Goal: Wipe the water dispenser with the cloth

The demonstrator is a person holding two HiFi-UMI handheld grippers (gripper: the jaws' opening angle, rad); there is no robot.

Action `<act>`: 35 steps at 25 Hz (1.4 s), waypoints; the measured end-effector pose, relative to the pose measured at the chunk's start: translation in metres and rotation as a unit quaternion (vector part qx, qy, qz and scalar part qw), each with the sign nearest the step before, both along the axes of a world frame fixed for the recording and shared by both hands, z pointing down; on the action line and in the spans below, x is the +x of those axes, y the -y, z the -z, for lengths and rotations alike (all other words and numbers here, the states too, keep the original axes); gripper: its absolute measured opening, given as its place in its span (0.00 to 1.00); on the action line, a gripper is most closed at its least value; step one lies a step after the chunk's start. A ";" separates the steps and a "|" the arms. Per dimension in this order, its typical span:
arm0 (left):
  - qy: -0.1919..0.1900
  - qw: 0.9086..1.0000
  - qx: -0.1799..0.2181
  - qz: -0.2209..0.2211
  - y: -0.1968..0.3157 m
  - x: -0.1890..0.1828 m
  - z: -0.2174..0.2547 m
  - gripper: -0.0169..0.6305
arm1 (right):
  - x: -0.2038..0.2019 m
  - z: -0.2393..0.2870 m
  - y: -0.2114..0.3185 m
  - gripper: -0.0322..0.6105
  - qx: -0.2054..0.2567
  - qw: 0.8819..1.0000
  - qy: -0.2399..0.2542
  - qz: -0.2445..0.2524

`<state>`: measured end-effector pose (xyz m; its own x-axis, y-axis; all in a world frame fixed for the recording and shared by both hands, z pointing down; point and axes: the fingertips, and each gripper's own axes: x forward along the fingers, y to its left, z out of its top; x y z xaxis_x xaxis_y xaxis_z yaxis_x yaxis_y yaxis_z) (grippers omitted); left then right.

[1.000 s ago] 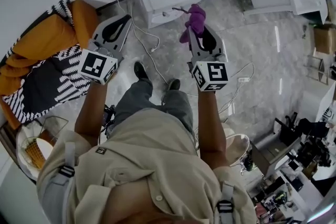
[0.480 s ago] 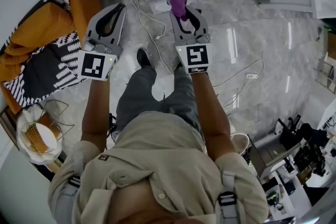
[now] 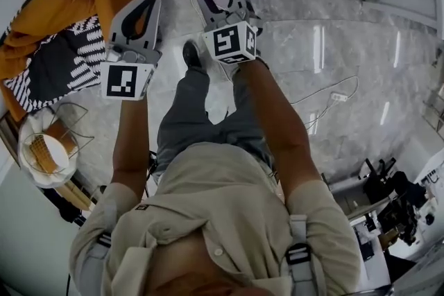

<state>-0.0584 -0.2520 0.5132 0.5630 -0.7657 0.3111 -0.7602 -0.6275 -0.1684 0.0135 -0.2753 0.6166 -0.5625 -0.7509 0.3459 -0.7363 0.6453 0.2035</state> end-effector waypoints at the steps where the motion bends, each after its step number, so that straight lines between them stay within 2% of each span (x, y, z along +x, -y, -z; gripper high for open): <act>1: 0.001 1.000 0.000 0.000 0.000 0.001 -0.002 0.06 | 0.005 0.001 0.003 0.25 0.007 1.000 -0.005 0.002; 5: 0.002 1.000 -0.003 -0.005 0.003 0.011 -0.008 0.06 | 0.040 0.004 0.013 0.25 0.027 0.999 -0.024 -0.004; 9: -0.006 1.000 -0.008 -0.010 0.006 0.026 -0.010 0.06 | 0.085 0.004 0.020 0.25 0.020 0.999 -0.034 -0.032; 15: -0.002 0.999 -0.007 -0.032 0.012 0.049 -0.007 0.06 | 0.163 0.002 0.038 0.25 0.009 0.993 -0.049 -0.109; 18: -0.004 0.999 -0.008 -0.034 0.012 0.053 -0.007 0.06 | 0.200 -0.005 0.042 0.25 -0.020 0.985 -0.033 -0.170; 21: -0.003 0.999 -0.012 -0.034 0.012 0.053 -0.009 0.06 | 0.218 -0.011 0.044 0.25 -0.042 0.980 -0.023 -0.195; 26: -0.010 0.999 -0.017 -0.032 0.010 0.054 -0.013 0.06 | 0.205 -0.017 0.040 0.25 -0.065 0.979 -0.005 -0.194; 30: -0.012 0.999 -0.019 -0.033 0.012 0.054 -0.017 0.06 | 0.148 -0.029 0.029 0.25 -0.086 0.985 0.008 -0.151; 35: -0.050 0.999 -0.001 -0.018 0.020 0.053 -0.010 0.06 | 0.073 -0.039 0.014 0.25 -0.099 0.991 0.029 -0.091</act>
<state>-0.0057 -0.2718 0.5230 0.6191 -0.7434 0.2530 -0.7497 -0.6554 -0.0912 0.0868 -0.2896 0.6552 -0.4478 -0.7619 0.4679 -0.8503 0.5247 0.0405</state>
